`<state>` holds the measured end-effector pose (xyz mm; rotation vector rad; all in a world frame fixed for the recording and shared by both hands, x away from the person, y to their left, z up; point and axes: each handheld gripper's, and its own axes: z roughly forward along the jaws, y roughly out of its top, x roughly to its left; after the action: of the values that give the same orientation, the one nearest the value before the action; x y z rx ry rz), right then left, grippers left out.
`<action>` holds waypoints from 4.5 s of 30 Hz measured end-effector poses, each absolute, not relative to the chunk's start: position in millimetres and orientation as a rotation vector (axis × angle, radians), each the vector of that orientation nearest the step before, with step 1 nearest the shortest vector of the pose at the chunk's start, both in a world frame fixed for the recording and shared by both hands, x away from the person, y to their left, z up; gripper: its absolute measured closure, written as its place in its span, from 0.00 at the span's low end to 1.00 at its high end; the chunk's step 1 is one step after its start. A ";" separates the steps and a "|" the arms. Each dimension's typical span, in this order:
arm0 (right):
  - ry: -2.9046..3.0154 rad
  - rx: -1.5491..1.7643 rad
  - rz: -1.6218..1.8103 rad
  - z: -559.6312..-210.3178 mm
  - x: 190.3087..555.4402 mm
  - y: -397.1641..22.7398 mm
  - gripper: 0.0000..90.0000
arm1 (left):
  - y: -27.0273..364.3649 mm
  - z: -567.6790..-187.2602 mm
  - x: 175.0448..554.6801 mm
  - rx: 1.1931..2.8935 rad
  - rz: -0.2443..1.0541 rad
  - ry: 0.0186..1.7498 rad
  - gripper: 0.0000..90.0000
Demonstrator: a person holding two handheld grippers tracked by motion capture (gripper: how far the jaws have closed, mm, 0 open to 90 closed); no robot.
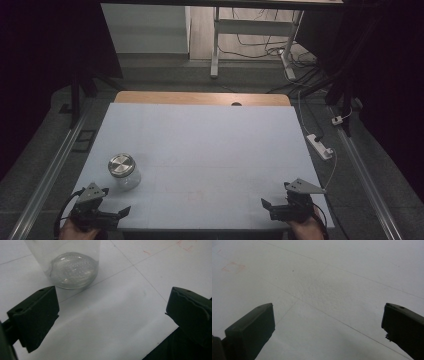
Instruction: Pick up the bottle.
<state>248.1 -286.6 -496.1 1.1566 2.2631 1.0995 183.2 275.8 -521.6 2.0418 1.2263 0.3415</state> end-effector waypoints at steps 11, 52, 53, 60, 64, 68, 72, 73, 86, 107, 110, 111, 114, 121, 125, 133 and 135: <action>2.298 1.124 1.103 -496.4 248.6 -284.8 0.00 | 276.6 -522.0 183.5 2.030 0.333 1.235 0.00; 2.340 1.094 1.069 -497.6 249.3 -280.7 0.00 | 282.4 -511.3 196.5 1.973 0.433 1.209 0.00; 2.341 1.094 1.068 -497.5 249.2 -280.7 0.00 | 282.8 -510.6 197.8 1.969 0.437 1.206 0.00; 2.343 1.098 1.069 -497.7 249.6 -280.4 0.00 | 288.5 -512.7 206.3 1.951 0.434 1.169 0.00; 2.346 1.097 1.064 -497.7 249.7 -280.3 0.00 | 290.5 -514.6 213.1 1.949 0.449 1.157 0.00; 2.348 1.096 1.063 -497.9 249.9 -279.9 0.00 | 289.2 -515.8 219.0 1.952 0.480 1.166 0.00; 2.352 1.091 1.059 -498.0 249.9 -279.8 0.00 | 289.1 -515.8 226.1 1.951 0.498 1.201 0.00; 2.353 1.091 1.058 -498.0 250.0 -279.6 0.00 | 289.1 -515.8 226.1 1.951 0.498 1.201 0.00; 2.364 1.086 1.044 -498.5 250.6 -278.6 0.00 | 286.9 -518.7 255.5 1.976 0.458 1.195 0.00; 2.374 1.079 1.031 -498.8 250.6 -277.1 0.00 | 278.7 -522.5 266.9 2.053 0.484 1.142 0.17; 2.373 1.078 1.031 -498.8 250.6 -277.1 0.00 | 277.9 -521.4 267.2 2.052 0.476 1.161 0.17; 2.372 1.078 1.033 -498.7 250.5 -277.2 0.00 | 277.7 -521.1 267.4 2.051 0.474 1.166 0.17; 2.371 1.077 1.034 -498.7 250.4 -277.3 0.00 | 277.2 -520.2 268.0 2.046 0.467 1.182 0.17; 2.370 1.078 1.035 -498.7 250.4 -277.4 0.00 | 273.9 -513.9 268.0 2.047 0.470 1.168 0.17; 2.369 1.079 1.037 -498.7 250.4 -277.5 0.00 | 270.9 -508.8 268.7 2.053 0.458 1.149 0.17; 2.368 1.081 1.044 -498.5 250.6 -278.3 0.00 | 258.4 -495.6 272.4 2.064 0.448 1.081 0.17; 2.365 1.084 1.048 -498.4 250.5 -278.7 0.00 | 253.6 -492.2 273.7 2.073 0.447 1.061 0.17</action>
<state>250.5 -278.7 -498.4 1.0842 2.3646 1.0483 273.7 253.6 -492.2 2.0726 1.0613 0.4467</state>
